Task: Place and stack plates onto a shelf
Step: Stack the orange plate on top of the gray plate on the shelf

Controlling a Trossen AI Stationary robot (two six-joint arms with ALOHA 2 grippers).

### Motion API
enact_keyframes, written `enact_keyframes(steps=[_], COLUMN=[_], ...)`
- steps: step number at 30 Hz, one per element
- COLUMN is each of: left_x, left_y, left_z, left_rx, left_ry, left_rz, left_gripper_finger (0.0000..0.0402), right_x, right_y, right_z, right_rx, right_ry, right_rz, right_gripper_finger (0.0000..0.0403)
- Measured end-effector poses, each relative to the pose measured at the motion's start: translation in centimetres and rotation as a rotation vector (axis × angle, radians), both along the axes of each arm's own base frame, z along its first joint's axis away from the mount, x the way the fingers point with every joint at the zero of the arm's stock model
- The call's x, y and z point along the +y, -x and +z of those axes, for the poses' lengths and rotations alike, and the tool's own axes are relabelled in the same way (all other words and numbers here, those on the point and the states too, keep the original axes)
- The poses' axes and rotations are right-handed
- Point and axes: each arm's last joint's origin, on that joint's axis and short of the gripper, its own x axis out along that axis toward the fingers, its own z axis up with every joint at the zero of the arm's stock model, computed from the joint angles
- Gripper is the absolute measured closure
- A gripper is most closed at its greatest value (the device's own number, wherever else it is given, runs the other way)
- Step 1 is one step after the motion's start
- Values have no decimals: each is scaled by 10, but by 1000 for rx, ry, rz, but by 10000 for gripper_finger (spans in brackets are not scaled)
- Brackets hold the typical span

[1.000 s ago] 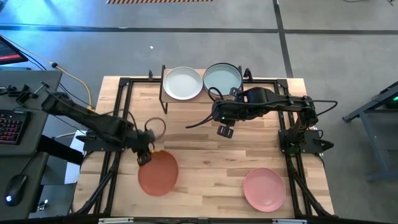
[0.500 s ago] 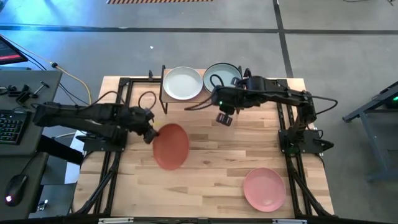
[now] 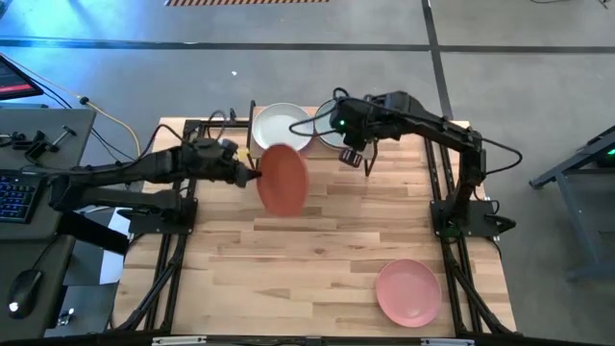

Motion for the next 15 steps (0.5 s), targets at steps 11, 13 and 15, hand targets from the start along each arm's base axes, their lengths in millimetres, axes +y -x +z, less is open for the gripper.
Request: enact_keyframes(steps=[11, 13, 15], left_x=[40, 47, 53], left_y=[3, 6, 9], left_z=[24, 26, 27], left_rx=[-270, -294, -304], left_ry=[-37, -50, -60], left_rz=[257, 295, 331], left_gripper_finger=[401, 401, 401], right_x=[-40, -46, -52], right_y=[11, 13, 15], right_z=[1, 1, 1], right_rx=[15, 14, 20], right_ry=[23, 25, 28], right_rz=[-58, -73, -82], right_gripper_finger=[306, 306, 306])
